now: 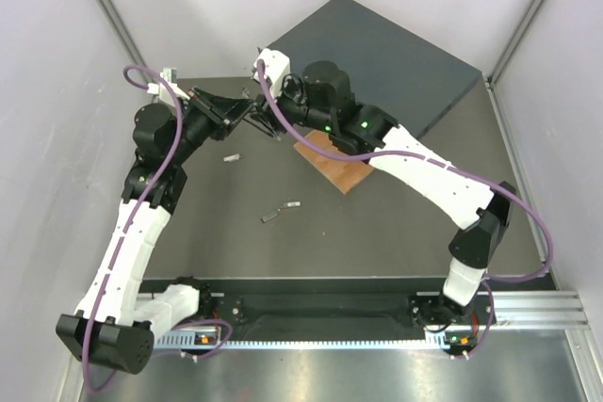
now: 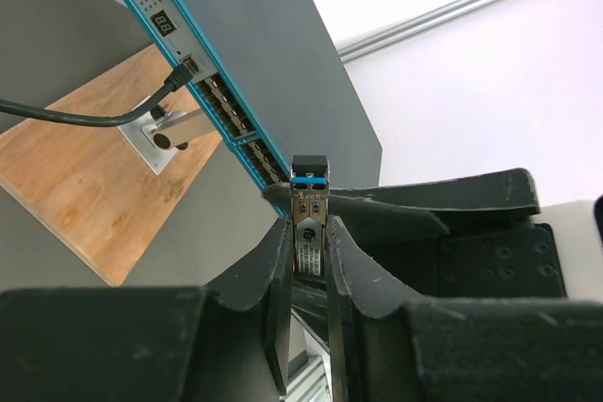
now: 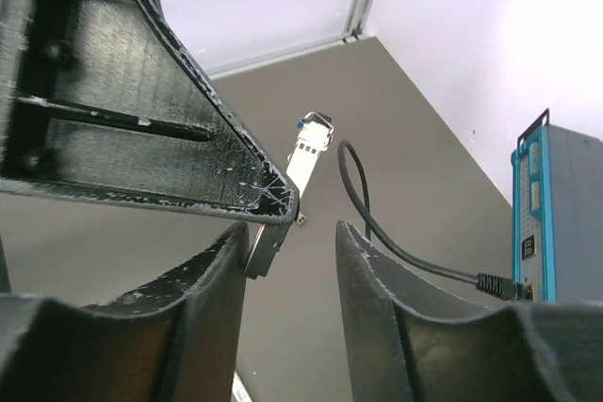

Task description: Insert the plug into the switch port

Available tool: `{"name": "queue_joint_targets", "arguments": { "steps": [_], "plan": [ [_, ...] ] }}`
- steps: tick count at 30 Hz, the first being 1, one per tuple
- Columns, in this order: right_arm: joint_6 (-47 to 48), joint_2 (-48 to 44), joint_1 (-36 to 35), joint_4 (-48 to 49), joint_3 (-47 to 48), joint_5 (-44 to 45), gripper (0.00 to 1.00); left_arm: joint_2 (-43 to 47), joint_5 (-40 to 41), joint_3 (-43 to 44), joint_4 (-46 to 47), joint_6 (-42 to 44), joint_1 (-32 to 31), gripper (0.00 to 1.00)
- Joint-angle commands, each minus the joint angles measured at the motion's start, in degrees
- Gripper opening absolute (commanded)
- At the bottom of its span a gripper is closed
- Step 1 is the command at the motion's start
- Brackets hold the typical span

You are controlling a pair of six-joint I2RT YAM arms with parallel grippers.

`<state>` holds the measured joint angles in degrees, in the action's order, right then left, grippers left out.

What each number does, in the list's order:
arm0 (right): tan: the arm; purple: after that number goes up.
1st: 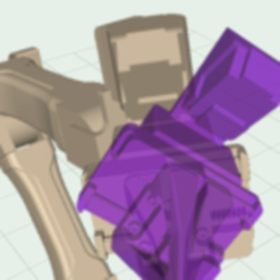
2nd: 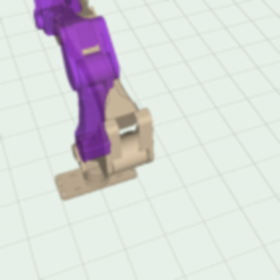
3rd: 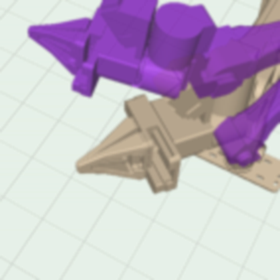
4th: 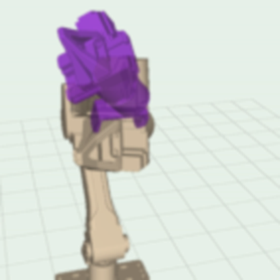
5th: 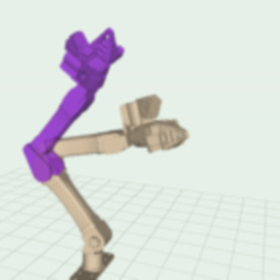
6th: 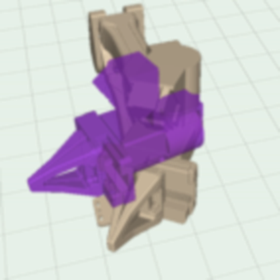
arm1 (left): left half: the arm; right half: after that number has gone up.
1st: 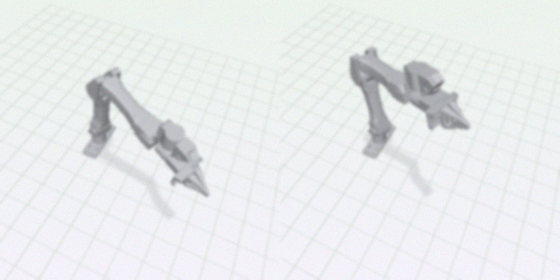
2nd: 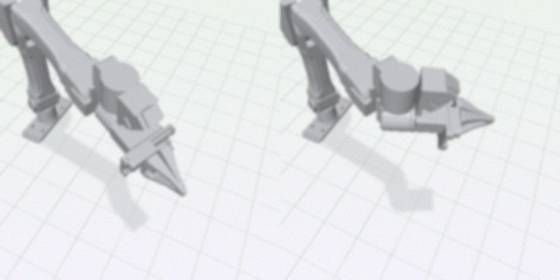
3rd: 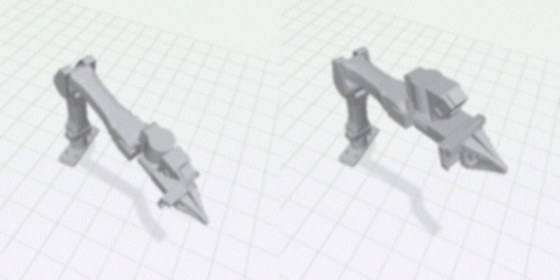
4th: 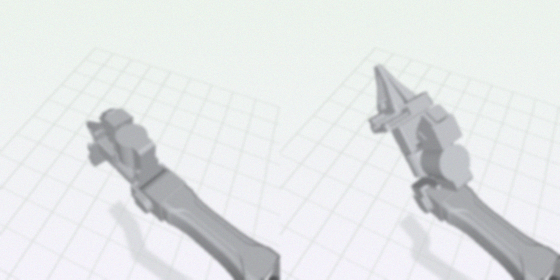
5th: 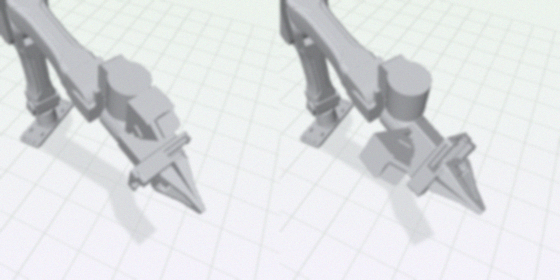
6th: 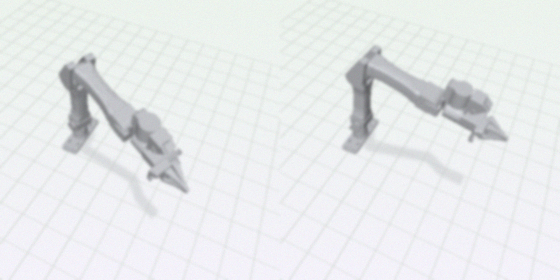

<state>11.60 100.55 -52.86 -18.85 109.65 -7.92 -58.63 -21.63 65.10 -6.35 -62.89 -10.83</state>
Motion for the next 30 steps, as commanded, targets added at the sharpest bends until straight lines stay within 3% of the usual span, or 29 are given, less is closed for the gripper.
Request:
{"name": "queue_joint_targets", "arguments": {
  "steps": [1, 4, 6, 7, 9, 11, 14, 17, 21, 24, 30],
  "plan": [
    [1.67, 0.26, -0.93, 1.89, 2.94, 2.38, 0.39, 0.97, -1.66, -0.94, 5.12, -0.39, -0.51, 0.0],
    [2.73, -0.18, -0.84, 2.07, 2.77, 3.96, 0.24, 1.41, -2.72, -2.52, 5.91, -0.13, -0.86, 0.0],
    [3.34, -0.88, -0.75, 2.42, 2.16, 4.67, 0.03, 1.68, -2.81, -3.13, 5.91, 1.01, -0.95, 0.0],
    [3.61, -1.15, -0.67, 2.59, 1.72, 4.67, 0.0, 1.85, -2.98, -3.31, 5.91, 1.63, -0.95, 0.0],
    [5.27, -2.55, -0.14, 2.85, -0.21, 3.71, 0.0, 2.29, -3.51, -3.67, 5.91, 4.17, -0.95, 0.07],
    [7.38, -4.65, 0.73, 3.47, -3.01, 2.92, 0.0, 2.64, -4.73, -2.71, 5.3, 9.15, -0.95, 0.24],
    [11.41, -7.81, 3.1, 4.87, -7.93, 0.63, 0.0, 3.61, -6.05, 0.37, 1.27, 18.38, -0.86, 0.38],
    [16.94, -11.68, 5.83, 6.19, -12.5, -2.7, 0.0, 4.66, -11.56, 4.23, -2.69, 28.83, -0.77, 0.45],
    [27.84, -16.96, 6.72, 8.04, -19.19, -7.53, 0.0, 3.27, -19.13, 9.6, -12.96, 38.44, -0.68, 0.61],
    [37.42, -21.53, 6.81, 10.23, -25.34, -11.57, 0.0, 0.46, -30.54, 12.5, -15.78, 42.76, -0.77, 0.64],
    [51.05, -26.19, 6.28, 11.55, -31.59, -15.81, 0.0, -5.08, -34.18, 19.97, -28.35, 54.0, -0.77, 0.62]
  ]
}}
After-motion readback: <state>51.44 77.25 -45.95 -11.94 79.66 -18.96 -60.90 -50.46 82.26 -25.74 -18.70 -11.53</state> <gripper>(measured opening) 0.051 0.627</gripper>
